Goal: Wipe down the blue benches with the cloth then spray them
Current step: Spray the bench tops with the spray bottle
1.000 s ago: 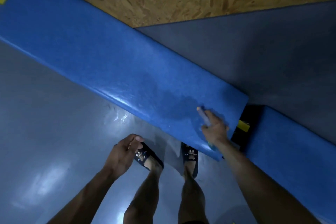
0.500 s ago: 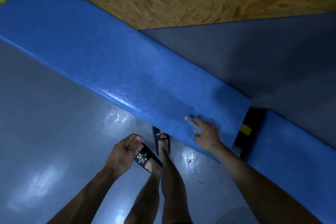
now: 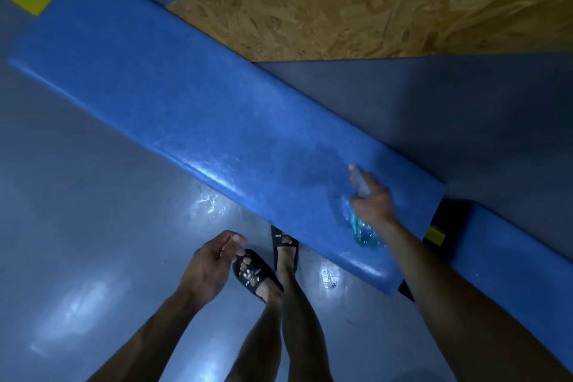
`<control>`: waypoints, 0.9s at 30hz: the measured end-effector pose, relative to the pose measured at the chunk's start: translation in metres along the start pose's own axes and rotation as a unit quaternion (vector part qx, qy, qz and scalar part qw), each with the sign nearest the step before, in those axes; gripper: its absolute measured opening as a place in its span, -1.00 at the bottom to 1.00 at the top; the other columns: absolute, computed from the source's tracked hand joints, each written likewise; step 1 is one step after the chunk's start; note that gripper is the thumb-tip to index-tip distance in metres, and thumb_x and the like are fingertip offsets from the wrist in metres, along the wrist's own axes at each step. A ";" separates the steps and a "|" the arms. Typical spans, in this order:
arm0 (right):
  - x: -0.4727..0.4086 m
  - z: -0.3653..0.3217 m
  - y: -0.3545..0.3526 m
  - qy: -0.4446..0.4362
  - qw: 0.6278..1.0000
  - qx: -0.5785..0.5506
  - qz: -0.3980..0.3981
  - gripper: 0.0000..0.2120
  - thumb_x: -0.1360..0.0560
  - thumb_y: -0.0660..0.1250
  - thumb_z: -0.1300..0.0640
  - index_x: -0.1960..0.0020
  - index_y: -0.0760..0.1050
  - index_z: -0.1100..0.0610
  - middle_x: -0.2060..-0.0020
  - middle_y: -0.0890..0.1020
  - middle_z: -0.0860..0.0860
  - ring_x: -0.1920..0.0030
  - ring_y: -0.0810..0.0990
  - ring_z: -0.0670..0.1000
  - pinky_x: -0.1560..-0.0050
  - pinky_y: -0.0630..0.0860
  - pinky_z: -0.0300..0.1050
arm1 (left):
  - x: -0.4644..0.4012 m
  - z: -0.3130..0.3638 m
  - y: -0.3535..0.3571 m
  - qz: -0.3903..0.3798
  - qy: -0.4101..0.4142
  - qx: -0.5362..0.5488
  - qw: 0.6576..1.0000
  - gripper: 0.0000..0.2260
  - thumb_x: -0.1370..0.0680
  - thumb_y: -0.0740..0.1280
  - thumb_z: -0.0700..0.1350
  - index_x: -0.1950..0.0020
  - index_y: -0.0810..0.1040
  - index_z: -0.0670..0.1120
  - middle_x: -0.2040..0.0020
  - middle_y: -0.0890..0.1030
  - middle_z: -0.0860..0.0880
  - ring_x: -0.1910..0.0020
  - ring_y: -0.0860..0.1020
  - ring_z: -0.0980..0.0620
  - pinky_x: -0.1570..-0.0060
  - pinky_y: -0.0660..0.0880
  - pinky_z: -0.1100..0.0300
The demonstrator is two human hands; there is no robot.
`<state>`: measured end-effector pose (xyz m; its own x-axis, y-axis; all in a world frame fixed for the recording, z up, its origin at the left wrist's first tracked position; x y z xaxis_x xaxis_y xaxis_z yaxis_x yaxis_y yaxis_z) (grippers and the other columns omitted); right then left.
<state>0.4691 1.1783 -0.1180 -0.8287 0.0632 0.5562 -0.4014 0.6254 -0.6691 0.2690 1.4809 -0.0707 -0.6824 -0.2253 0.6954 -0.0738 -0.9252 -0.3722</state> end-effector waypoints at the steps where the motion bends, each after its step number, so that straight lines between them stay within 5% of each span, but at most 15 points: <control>1: -0.014 -0.006 -0.010 0.003 1.000 -0.006 0.009 -0.35 -0.29 0.25 0.12 -0.39 0.45 -0.11 -0.08 0.62 -0.15 -0.07 0.64 -0.02 -0.04 0.58 -0.07 | -0.001 0.001 0.000 -0.002 0.000 0.001 1.000 -0.76 -0.69 0.14 -0.08 0.00 0.59 0.10 0.13 0.68 0.15 0.11 0.63 0.15 0.10 0.50 0.21; 5: -0.057 -0.010 -0.029 0.024 0.991 0.129 0.005 -0.44 -0.30 0.09 0.00 -0.27 0.42 -0.28 -0.08 0.60 -0.12 0.10 0.58 -0.04 0.20 0.41 -0.15 | -0.005 0.008 0.003 -0.012 0.003 0.003 1.000 -0.75 -0.70 0.11 -0.03 -0.03 0.59 0.10 0.09 0.68 0.09 0.09 0.63 0.15 0.09 0.50 0.24; 9: -0.039 -0.003 -0.003 -0.015 0.995 0.095 -0.031 -0.47 -0.31 0.21 0.04 -0.27 0.47 -0.18 0.02 0.63 -0.14 0.08 0.64 0.01 0.01 0.61 -0.01 | -0.007 0.014 0.003 -0.009 -0.007 0.016 1.000 -0.75 -0.69 0.12 -0.05 -0.01 0.59 0.10 0.10 0.69 0.07 0.11 0.63 0.14 0.13 0.48 0.27; 15: 0.066 -0.030 0.061 -0.125 0.948 0.197 -0.216 -0.43 -0.40 0.27 0.19 -0.34 0.41 -0.23 -0.03 0.58 -0.16 -0.11 0.54 0.10 -0.11 0.49 0.02 | -0.012 0.025 -0.012 0.008 -0.011 0.014 1.000 -0.76 -0.69 0.12 -0.03 -0.02 0.59 0.09 0.09 0.69 0.09 0.12 0.61 0.25 0.14 0.46 0.27; 19: 0.087 -0.032 0.088 -0.148 0.950 0.175 -0.210 -0.60 -0.44 0.25 0.17 -0.23 0.47 -0.12 -0.02 0.59 -0.02 -0.13 0.50 0.11 -0.06 0.40 0.00 | -0.014 0.033 -0.026 0.022 -0.011 0.012 1.000 -0.74 -0.69 0.11 0.04 -0.03 0.59 0.08 0.10 0.68 0.09 0.14 0.59 0.27 0.14 0.46 0.26; 23: 0.062 -0.030 0.085 -0.075 0.968 0.131 -0.201 -0.60 -0.40 0.23 0.13 -0.20 0.42 -0.15 -0.03 0.57 -0.04 -0.13 0.46 0.08 -0.14 0.45 0.07 | -0.016 0.041 -0.033 0.033 -0.010 0.018 0.999 -0.61 -0.62 0.05 0.27 -0.04 0.59 0.09 0.11 0.68 0.11 0.14 0.60 0.28 0.17 0.46 0.29; 27: -0.006 -0.039 0.053 -0.036 0.985 0.066 -0.155 -0.40 -0.25 0.17 0.02 -0.31 0.37 -0.21 -0.04 0.62 -0.02 -0.06 0.57 0.11 -0.09 0.55 0.10 | -0.025 0.047 -0.034 0.037 -0.007 0.011 0.999 -0.63 -0.62 0.05 0.24 -0.04 0.59 0.11 0.10 0.68 0.11 0.13 0.60 0.27 0.16 0.47 0.29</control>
<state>0.4675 1.2416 -0.1378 -0.6814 -0.1733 0.7111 -0.6832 0.4992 -0.5330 0.3230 1.5039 -0.0466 -0.6755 -0.2978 0.6746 -0.0077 -0.9119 -0.4103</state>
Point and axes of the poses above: each hand's wrist, its own x-axis away from the middle knuckle, its own y-axis out of the palm, z = x × y, the point moved 5 cm from there along -x, towards the middle knuckle
